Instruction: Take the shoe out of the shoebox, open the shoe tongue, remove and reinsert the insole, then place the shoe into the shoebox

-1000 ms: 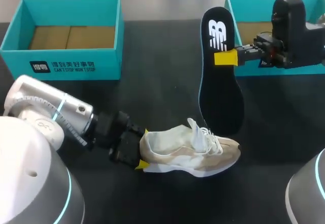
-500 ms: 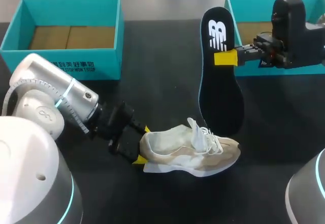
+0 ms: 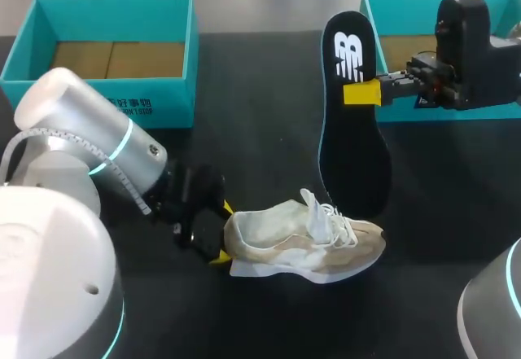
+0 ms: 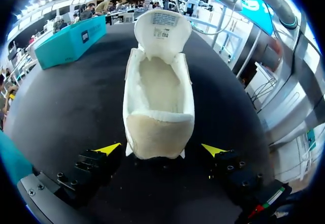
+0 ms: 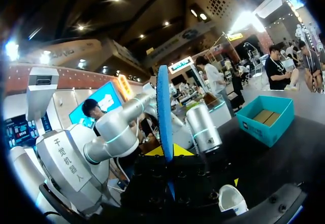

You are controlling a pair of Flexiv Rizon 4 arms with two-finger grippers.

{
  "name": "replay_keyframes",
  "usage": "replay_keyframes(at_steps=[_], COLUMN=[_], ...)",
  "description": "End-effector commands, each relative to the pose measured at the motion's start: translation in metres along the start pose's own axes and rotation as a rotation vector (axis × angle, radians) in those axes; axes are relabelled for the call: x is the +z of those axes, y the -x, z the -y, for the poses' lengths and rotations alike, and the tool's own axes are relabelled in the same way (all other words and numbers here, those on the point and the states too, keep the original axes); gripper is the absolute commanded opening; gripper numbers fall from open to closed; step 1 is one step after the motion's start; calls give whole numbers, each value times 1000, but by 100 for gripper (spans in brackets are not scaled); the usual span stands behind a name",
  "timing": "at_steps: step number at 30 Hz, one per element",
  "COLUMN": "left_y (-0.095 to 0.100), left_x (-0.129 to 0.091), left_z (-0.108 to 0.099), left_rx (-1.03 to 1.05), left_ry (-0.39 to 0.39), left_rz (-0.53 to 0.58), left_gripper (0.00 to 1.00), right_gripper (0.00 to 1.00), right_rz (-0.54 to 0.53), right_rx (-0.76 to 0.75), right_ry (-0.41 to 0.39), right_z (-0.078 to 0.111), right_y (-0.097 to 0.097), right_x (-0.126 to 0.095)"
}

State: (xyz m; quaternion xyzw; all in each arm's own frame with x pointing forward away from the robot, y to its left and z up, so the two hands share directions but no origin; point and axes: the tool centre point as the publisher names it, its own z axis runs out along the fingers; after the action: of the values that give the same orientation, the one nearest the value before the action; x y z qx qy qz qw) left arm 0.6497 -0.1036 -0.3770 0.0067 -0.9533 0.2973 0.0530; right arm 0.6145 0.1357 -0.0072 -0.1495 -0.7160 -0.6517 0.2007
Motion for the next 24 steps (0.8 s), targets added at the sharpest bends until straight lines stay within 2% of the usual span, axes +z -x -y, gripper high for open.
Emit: replay_keyframes(at_steps=[1, 10, 15, 24], left_y=[-5, -5, -8, -9], left_x=[-7, -13, -11, -9], left_z=[3, 6, 10, 12], left_rx=[-2, 18, 21, 47], left_ry=[206, 328, 371, 477], left_rz=[9, 16, -18, -16], left_gripper=[100, 100, 100, 100], right_gripper=[0, 0, 0, 0], right_rz=[0, 0, 0, 0], right_rx=[2, 2, 2, 2], right_ry=[-2, -2, -2, -2], right_z=[0, 0, 0, 0], right_y=[1, 1, 1, 1], right_x=[2, 2, 2, 2])
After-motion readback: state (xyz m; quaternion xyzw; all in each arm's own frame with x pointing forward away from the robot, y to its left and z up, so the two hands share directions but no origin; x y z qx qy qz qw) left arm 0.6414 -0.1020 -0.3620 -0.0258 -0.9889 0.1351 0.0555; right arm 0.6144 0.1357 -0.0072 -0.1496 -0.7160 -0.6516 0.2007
